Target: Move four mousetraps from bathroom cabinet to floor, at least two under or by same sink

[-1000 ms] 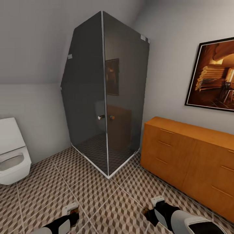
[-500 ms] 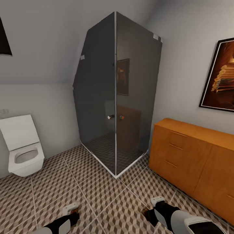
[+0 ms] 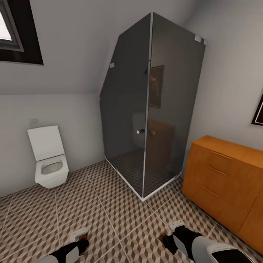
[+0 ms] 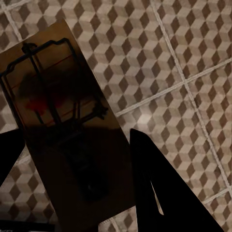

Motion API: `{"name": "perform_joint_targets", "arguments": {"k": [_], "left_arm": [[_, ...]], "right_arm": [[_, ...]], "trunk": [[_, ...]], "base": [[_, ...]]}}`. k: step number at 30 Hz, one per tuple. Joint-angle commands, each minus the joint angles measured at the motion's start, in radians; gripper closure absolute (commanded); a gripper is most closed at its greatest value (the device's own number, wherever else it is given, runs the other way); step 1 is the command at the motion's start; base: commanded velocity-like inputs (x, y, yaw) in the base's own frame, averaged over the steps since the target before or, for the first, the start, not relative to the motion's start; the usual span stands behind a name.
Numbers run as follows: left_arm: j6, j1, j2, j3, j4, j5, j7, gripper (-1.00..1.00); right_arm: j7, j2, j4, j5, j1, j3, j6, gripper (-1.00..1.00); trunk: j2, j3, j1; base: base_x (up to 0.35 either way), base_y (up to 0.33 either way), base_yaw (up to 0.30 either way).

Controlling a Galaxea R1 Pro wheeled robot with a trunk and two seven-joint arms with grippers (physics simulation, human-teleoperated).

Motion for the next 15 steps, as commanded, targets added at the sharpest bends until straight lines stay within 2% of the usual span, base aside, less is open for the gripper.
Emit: {"name": "perform_joint_targets", "arguments": {"k": [1,15], "left_arm": [[-0.001,0.0,-0.001,-0.008,0.0,0.009,0.003,1.0],[0.0,0.0,-0.005,-0.008,0.001,0.009,0.005,1.0]], "right_arm": [[0.002,0.001,0.002,0.005,-0.001,0.005,0.002,1.0],[0.0,0.003,0.002,-0.005,-0.001,0.005,0.0,1.0]], "trunk": [[-0.001,-0.001,0.0],[-0.001,-0.001,0.0]], "base": [[0.0,0.0,0.279],[0.0,0.0,0.279]]}}
